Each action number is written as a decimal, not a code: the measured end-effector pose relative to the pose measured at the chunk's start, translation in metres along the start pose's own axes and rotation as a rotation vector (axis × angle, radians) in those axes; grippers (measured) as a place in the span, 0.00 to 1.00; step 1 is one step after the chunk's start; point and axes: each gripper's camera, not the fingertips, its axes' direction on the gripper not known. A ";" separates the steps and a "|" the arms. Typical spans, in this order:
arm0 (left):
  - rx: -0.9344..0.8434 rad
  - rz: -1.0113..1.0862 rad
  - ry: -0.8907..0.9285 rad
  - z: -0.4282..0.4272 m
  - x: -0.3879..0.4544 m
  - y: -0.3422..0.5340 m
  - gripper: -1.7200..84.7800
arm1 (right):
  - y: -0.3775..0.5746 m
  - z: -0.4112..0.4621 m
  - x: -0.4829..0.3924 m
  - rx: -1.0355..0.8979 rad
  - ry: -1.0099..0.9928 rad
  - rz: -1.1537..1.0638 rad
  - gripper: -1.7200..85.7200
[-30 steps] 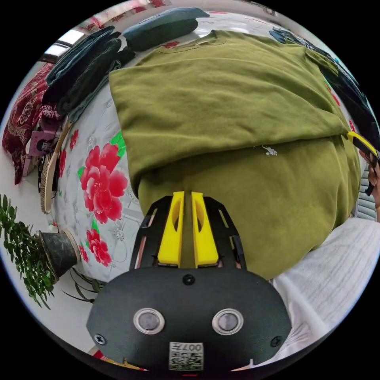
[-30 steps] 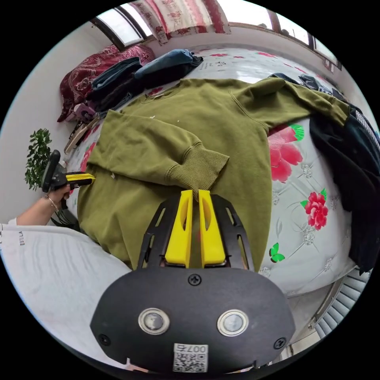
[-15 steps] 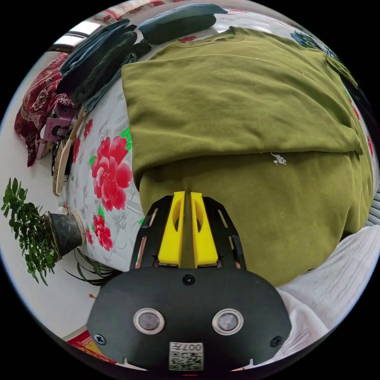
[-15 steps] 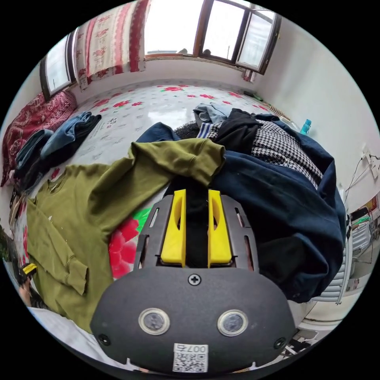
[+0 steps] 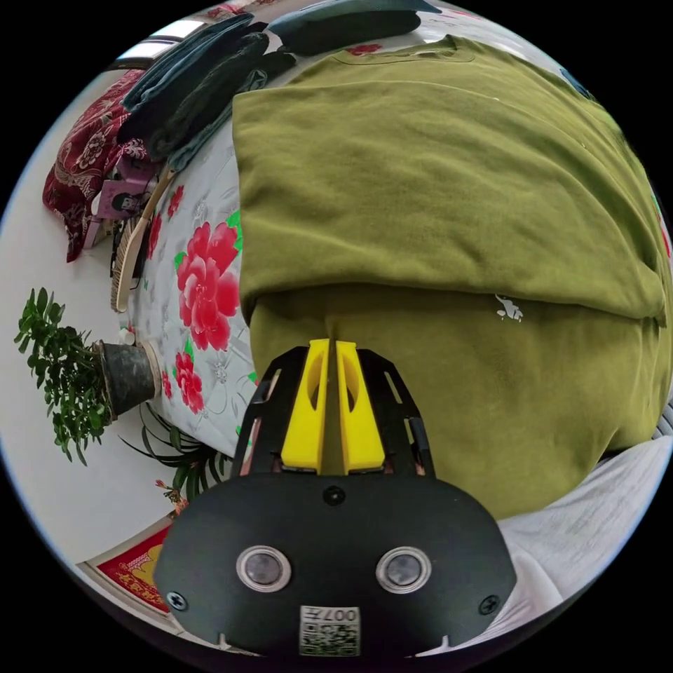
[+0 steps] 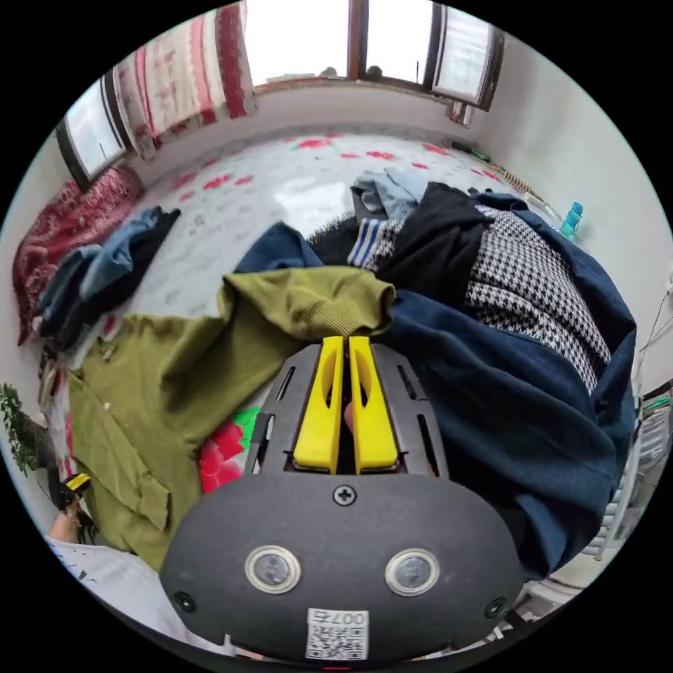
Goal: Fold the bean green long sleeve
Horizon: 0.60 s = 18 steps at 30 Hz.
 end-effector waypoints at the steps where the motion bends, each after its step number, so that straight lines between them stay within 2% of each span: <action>1: -0.001 0.009 0.004 0.000 -0.003 -0.001 0.01 | 0.005 -0.046 0.006 0.144 -0.118 0.026 0.02; 2: -0.001 0.012 0.008 0.001 -0.005 -0.001 0.01 | 0.009 -0.072 0.008 0.228 -0.178 0.028 0.02; 4: 0.001 0.008 0.033 0.001 -0.015 -0.001 0.01 | 0.033 -0.163 0.017 0.530 -0.314 0.012 0.02; 7: 0.010 -0.004 0.063 0.002 -0.028 0.001 0.01 | 0.061 -0.225 0.028 0.717 -0.304 0.031 0.02; 11: 0.045 -0.004 0.092 0.003 -0.044 0.008 0.01 | 0.071 -0.219 0.046 0.654 -0.238 0.154 0.02; 13: 0.068 -0.022 0.122 0.003 -0.060 0.015 0.01 | 0.067 -0.190 0.056 0.513 -0.214 0.243 0.02; 15: 0.067 -0.052 0.170 0.000 -0.076 0.020 0.01 | 0.064 -0.176 0.054 0.431 -0.271 0.271 0.02; 18: 0.139 -0.117 0.262 -0.015 -0.108 0.041 0.01 | 0.060 -0.195 0.007 0.444 -0.329 0.132 0.02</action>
